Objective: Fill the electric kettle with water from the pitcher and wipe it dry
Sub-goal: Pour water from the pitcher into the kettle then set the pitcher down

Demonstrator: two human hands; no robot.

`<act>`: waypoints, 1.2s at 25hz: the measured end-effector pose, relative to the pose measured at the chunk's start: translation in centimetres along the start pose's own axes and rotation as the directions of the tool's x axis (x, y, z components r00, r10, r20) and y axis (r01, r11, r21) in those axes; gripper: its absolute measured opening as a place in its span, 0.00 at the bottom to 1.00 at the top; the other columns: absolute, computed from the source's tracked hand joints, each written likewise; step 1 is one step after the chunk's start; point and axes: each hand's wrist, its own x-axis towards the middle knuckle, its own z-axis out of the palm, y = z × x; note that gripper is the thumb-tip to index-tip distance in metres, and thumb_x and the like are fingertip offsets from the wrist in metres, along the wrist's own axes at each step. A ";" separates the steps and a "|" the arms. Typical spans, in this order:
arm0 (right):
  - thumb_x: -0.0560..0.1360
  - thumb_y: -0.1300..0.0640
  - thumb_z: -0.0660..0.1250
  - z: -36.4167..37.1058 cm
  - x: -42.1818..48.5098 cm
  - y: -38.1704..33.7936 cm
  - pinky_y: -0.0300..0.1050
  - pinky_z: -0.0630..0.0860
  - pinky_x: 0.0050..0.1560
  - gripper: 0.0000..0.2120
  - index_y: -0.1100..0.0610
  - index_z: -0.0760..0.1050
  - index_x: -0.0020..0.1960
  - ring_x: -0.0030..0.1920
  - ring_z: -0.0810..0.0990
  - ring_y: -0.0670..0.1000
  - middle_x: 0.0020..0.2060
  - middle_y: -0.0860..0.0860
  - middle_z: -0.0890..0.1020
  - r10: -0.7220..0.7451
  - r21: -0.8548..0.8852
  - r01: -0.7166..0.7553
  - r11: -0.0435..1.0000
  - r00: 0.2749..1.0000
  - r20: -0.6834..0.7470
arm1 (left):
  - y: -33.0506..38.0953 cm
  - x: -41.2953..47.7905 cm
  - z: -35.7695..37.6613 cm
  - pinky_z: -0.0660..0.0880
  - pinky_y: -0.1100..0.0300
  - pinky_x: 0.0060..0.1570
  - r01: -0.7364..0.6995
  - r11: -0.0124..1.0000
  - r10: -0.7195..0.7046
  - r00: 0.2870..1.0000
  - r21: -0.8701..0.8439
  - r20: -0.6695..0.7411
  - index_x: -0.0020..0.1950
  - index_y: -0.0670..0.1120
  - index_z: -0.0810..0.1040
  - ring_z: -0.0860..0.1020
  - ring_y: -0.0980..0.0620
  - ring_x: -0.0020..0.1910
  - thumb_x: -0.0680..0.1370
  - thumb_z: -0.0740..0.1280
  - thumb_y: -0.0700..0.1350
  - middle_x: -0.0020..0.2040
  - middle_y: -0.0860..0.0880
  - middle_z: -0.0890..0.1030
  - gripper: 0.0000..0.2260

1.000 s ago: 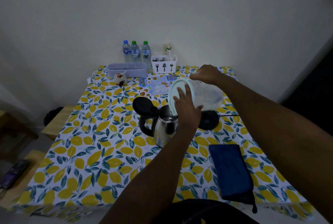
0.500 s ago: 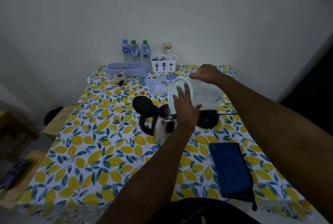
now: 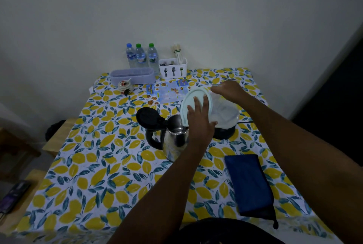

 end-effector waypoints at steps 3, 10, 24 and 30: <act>0.71 0.47 0.68 0.4 -1.3 4.2 0.45 0.66 0.32 0.20 0.52 0.67 0.25 0.24 0.70 0.48 0.22 0.49 0.69 0.187 0.226 -0.178 0.958 0.982 -0.022 | 0.8 0.2 1.6 0.57 0.41 0.73 -0.094 0.985 0.086 0.995 0.142 0.059 0.78 0.52 0.42 0.52 0.29 0.75 0.75 0.71 0.48 0.80 0.40 0.47 0.44; 0.71 0.47 0.68 -0.3 -4.0 16.0 0.51 0.76 0.43 0.20 0.66 0.77 0.41 0.43 0.82 0.60 0.44 0.66 0.82 0.495 0.566 -0.381 0.731 0.867 -0.057 | 5.9 2.1 7.8 0.57 0.37 0.72 -0.325 0.913 0.254 0.926 0.246 0.278 0.78 0.53 0.41 0.50 0.28 0.75 0.74 0.71 0.46 0.80 0.40 0.48 0.45; 0.73 0.50 0.69 -3.8 -3.2 29.5 0.45 0.62 0.31 0.14 0.56 0.69 0.36 0.26 0.65 0.50 0.27 0.55 0.67 0.620 0.787 -0.364 0.499 0.784 -0.031 | 12.5 8.1 16.9 0.61 0.41 0.71 -0.571 0.771 0.438 0.797 0.282 0.417 0.78 0.56 0.50 0.53 0.35 0.77 0.74 0.71 0.46 0.79 0.42 0.55 0.40; 0.76 0.52 0.66 -3.3 -3.0 31.5 0.40 0.71 0.30 0.12 0.58 0.77 0.38 0.29 0.73 0.48 0.32 0.56 0.76 0.626 0.789 -0.360 0.498 0.779 -0.040 | 12.4 8.2 18.0 0.62 0.43 0.69 -0.604 0.758 0.479 0.772 0.247 0.419 0.77 0.54 0.56 0.56 0.41 0.77 0.77 0.67 0.48 0.79 0.45 0.58 0.32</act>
